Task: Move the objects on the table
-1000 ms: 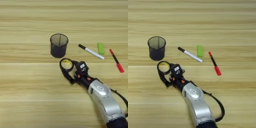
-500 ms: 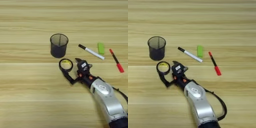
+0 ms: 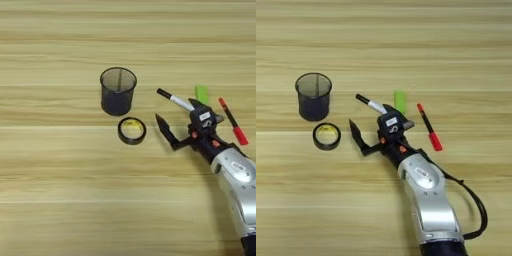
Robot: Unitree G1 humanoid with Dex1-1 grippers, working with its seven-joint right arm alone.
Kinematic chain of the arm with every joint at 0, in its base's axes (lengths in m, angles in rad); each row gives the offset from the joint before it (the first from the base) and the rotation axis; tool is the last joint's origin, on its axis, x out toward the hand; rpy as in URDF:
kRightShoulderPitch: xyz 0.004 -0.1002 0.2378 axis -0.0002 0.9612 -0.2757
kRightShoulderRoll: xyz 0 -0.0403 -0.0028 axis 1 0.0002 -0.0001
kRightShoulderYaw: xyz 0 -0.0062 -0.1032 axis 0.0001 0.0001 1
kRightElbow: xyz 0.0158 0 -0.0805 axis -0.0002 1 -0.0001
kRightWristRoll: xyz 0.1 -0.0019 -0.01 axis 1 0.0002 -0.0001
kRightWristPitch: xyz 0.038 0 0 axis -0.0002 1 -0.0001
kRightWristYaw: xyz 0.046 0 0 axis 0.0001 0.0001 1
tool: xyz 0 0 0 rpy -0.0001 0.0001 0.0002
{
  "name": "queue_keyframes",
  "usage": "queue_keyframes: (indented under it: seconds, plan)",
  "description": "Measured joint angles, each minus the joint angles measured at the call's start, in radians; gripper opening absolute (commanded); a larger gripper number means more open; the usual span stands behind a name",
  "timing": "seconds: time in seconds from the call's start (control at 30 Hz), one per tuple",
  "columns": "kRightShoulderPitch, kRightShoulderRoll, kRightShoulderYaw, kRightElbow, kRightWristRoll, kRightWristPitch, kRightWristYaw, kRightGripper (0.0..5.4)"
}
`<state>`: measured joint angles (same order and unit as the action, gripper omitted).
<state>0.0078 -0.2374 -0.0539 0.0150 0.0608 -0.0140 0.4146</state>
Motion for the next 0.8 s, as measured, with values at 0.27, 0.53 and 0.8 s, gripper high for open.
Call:
queue_keyframes:
  seconds: [0.27,0.53,0.8]
  plan:
    - [-0.063,-0.011,-0.074,0.18,0.015,-0.039,-0.02,5.38]
    - [-0.114,-0.017,-0.102,0.318,0.023,-0.086,-0.02,5.38]
    - [-0.151,-0.024,-0.116,0.446,0.027,-0.13,-0.016,5.38]
